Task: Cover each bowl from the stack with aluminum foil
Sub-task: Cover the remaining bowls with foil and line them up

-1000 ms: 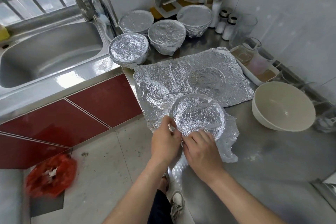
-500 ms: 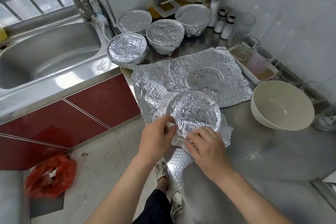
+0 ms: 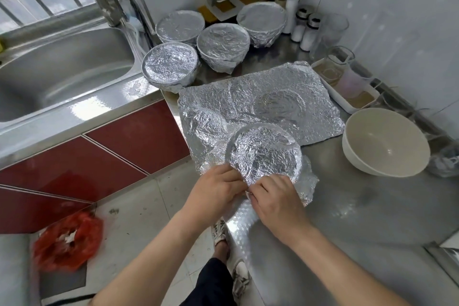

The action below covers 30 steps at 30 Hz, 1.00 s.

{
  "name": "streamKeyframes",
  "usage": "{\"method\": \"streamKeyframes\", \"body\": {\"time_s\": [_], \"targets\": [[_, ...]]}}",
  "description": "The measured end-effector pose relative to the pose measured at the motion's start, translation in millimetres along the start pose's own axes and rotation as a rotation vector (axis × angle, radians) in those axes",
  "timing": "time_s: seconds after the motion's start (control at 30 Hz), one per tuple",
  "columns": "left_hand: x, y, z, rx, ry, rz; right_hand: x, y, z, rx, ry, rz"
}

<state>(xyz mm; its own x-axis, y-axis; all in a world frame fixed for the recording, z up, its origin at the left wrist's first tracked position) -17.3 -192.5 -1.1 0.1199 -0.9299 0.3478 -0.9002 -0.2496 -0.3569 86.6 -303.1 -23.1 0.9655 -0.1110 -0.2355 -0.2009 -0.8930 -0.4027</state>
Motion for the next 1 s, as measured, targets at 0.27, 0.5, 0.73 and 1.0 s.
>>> {"method": "streamKeyframes", "body": {"time_s": [0.27, 0.5, 0.73, 1.0], "targets": [[-0.8, -5.3, -6.3, 0.038, 0.004, 0.044, -3.4, -6.4, -4.4, 0.009, -0.086, 0.075], [8.7, 2.1, -0.6, -0.010, 0.045, -0.026, 28.4, 5.7, -23.4, -0.073, -0.149, 0.083], [16.0, -1.7, 9.4, 0.021, 0.009, 0.037, 25.2, 2.8, -22.7, -0.057, -0.012, -0.024], [14.1, -6.7, -2.1, 0.138, -0.012, 0.103, 5.5, 1.1, -28.8, 0.043, 0.045, 0.027]]}}
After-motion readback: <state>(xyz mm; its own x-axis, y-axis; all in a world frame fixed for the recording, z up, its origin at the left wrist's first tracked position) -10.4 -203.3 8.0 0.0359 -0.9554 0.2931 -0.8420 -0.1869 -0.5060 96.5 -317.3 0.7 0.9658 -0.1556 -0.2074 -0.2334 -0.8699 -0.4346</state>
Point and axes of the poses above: each hand's wrist, its own y-axis away from the middle knuckle, its own z-axis out of the palm, x = y × z, the point moved 3 cm from there along -y, towards the middle knuckle, and after that the axes turned 6 degrees about x, right-handed, at the moved point
